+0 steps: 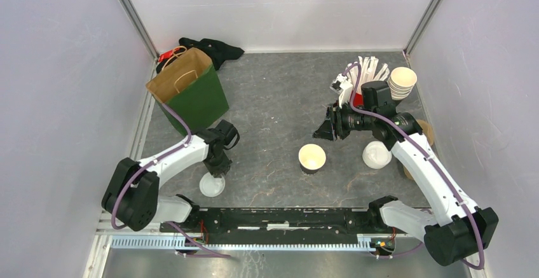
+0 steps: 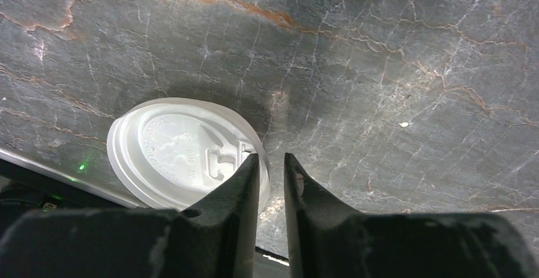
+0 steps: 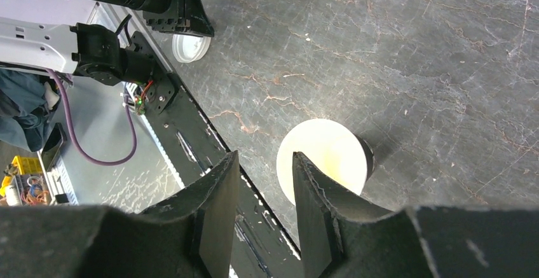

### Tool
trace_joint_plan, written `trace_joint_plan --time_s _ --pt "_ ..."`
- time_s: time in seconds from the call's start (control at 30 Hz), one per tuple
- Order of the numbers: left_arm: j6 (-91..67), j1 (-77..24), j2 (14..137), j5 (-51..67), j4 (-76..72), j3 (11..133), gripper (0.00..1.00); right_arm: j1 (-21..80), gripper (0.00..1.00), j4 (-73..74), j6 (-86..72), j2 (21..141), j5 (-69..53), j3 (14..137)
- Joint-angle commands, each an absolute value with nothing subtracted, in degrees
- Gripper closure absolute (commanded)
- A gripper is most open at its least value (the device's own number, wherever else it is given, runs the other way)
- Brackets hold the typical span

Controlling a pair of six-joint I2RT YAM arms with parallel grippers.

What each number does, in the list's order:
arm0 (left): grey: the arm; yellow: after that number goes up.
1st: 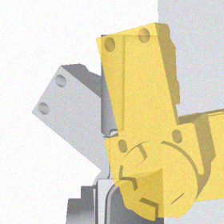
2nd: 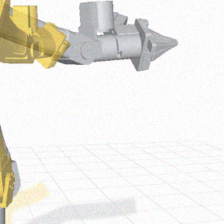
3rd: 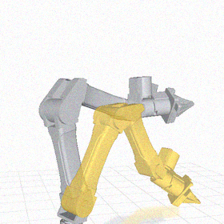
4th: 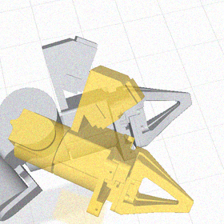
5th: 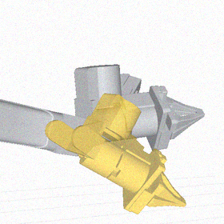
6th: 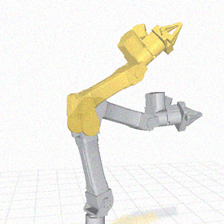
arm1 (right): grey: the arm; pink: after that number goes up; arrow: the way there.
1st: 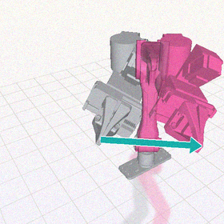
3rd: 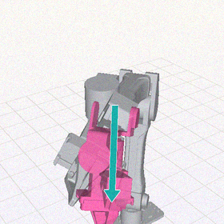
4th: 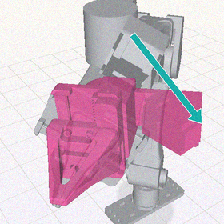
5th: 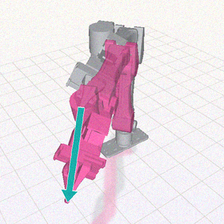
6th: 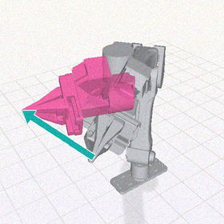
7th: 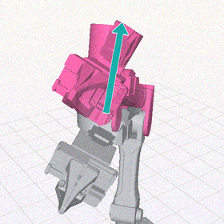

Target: Pack the takeout coffee

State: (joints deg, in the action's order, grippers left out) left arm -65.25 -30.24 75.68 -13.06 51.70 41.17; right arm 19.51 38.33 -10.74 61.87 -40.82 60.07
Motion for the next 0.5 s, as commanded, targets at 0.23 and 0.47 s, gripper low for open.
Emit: trace_joint_plan --time_s 0.23,0.47 --pt "-62.62 -30.06 76.45 -13.73 50.32 41.79 0.88 19.75 0.52 37.07 -10.33 59.19 -38.35 60.03" --pt "-56.43 -30.06 71.81 0.55 49.25 51.11 0.98 19.81 0.40 39.24 -9.82 57.45 -35.13 61.97"
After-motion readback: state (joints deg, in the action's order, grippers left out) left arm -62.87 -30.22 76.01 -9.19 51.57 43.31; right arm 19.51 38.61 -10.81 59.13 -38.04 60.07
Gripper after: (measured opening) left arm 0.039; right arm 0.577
